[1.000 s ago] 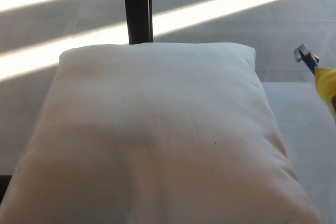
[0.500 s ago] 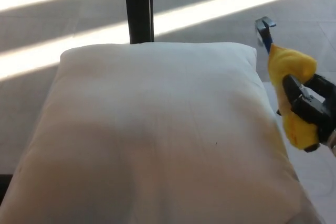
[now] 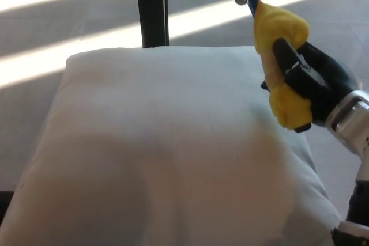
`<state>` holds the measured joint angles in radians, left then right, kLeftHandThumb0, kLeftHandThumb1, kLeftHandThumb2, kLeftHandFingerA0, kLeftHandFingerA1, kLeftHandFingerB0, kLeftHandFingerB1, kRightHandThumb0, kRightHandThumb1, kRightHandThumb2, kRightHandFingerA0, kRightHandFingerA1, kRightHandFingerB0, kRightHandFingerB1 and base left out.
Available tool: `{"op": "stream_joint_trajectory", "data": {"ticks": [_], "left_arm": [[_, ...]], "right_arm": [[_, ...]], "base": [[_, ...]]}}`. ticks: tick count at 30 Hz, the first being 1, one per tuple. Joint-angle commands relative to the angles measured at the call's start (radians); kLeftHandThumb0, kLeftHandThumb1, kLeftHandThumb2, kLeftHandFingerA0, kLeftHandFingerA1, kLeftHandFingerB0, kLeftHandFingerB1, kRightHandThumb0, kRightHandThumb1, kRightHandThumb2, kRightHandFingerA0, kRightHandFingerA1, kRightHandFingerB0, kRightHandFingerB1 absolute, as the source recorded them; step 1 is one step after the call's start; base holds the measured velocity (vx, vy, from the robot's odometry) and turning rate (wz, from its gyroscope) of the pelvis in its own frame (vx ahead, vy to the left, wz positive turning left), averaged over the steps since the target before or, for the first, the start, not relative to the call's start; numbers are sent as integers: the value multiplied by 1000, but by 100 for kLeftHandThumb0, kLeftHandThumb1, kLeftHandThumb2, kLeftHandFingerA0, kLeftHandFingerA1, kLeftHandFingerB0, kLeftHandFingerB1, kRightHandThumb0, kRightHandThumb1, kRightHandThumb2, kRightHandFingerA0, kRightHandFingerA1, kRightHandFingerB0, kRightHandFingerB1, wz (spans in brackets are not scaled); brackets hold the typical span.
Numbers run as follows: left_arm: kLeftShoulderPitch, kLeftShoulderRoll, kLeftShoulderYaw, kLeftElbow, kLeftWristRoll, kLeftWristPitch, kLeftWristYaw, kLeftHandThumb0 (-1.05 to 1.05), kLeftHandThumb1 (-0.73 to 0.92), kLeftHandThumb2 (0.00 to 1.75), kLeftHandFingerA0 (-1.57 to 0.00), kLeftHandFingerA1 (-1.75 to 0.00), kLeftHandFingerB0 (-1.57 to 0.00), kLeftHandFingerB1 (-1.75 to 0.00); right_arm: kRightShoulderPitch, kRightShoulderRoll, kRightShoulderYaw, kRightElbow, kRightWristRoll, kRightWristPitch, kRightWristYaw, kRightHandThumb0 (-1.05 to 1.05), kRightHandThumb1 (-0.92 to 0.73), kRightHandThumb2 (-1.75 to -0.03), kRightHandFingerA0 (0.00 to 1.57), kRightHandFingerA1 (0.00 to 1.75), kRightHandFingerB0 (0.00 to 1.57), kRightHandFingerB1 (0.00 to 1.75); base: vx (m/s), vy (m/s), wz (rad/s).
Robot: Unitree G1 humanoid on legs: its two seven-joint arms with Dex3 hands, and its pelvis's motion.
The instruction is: A hammer is kept on the right hand side and a pillow is kept on the left hand side on the desk infront of the robot and the robot uses its right hand to pick up the hammer and makes a downward swinging motion to hit the pillow
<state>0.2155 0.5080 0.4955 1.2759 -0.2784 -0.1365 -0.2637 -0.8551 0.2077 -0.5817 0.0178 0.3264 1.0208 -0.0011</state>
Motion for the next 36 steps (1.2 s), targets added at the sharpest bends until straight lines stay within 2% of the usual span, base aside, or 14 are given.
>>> {"op": "stream_joint_trajectory", "data": {"ticks": [1, 4, 6, 9, 14, 19, 24, 25, 26, 27, 30, 31, 35, 36], "left_arm": [[7, 6, 8, 6, 2, -39, 9, -66, 72, 61, -71, -60, -54, -47], [5, 11, 1, 6, 9, -35, 6, -66, 73, 62, -69, -57, -53, -46], [11, 12, -3, 7, 14, -52, 0, -67, 72, 62, -67, -56, -52, -47], [-1, 11, 13, 12, -3, -30, 12, -66, 68, 60, -73, -58, -58, -49], [1, 17, 6, 16, 8, -37, 4, -67, 71, 61, -68, -56, -54, -47], [-5, 23, 5, 11, 10, -36, 13, -67, 71, 61, -70, -58, -57, -48], [-4, 23, 19, 0, -7, -29, 1, -67, 70, 61, -68, -59, -54, -48], [-6, 24, 17, -2, -3, -28, 5, -68, 70, 61, -68, -59, -54, -47], [-7, 25, 13, -3, 2, -28, 10, -68, 70, 61, -68, -59, -54, -47], [-8, 27, 7, 1, 9, -32, 9, -69, 71, 61, -67, -57, -53, -46], [-14, 32, -1, 4, 16, -35, 13, -67, 72, 62, -70, -57, -56, -47], [-16, 33, 1, 5, 14, -33, 12, -66, 72, 61, -70, -56, -56, -46], [-18, 36, -1, 5, 14, -34, 10, -68, 72, 62, -69, -56, -54, -46], [-20, 35, 7, -3, 3, -24, 9, -66, 72, 62, -69, -58, -55, -47]], "right_arm": [[-183, 26, -57, -91, 179, 203, -71, -38, -63, -118, 104, 175, 75, 175], [-229, 34, -94, -86, 224, 225, -70, -37, -61, -110, 103, 175, 75, 170], [-249, 44, -102, -103, 238, 235, -78, -37, -58, -119, 103, 175, 76, 172], [-275, 58, -137, -108, 261, 263, -101, -37, -64, -116, 103, 175, 73, 171], [-304, 68, -153, -136, 280, 307, -117, -35, -58, -121, 103, 175, 74, 168], [-291, 53, -160, -130, 290, 363, -105, -38, -65, -110, 105, 175, 80, 165], [-224, 41, -105, -138, 255, 400, -108, -35, -66, -108, 105, 175, 76, 172], [-199, 43, -95, -136, 245, 402, -112, -35, -75, -96, 101, 175, 71, 175], [-163, 48, -81, -132, 228, 405, -119, -35, -75, -96, 101, 175, 71, 175], [-135, 45, -64, -129, 219, 397, -120, -37, -80, -80, 101, 175, 64, 174], [-66, 10, 6, -109, 200, 391, -102, -36, -78, -97, 104, 175, 70, 175], [-49, 2, 21, -101, 197, 389, -101, -38, -81, -84, 104, 175, 67, 175], [56, -67, 126, -69, 166, 358, -70, -39, -84, -75, 103, 175, 62, 175], [86, -98, 162, -62, 160, 338, -53, -36, -80, -81, 104, 175, 63, 175]], "base": [[0, 0, 0], [0, 0, 0], [0, 0, 0], [0, 0, 0], [0, 0, 0], [0, 0, 0], [0, 0, 0], [0, 0, 0], [0, 0, 0], [0, 0, 0], [0, 0, 0], [0, 0, 0], [0, 0, 0], [0, 0, 0]]}}
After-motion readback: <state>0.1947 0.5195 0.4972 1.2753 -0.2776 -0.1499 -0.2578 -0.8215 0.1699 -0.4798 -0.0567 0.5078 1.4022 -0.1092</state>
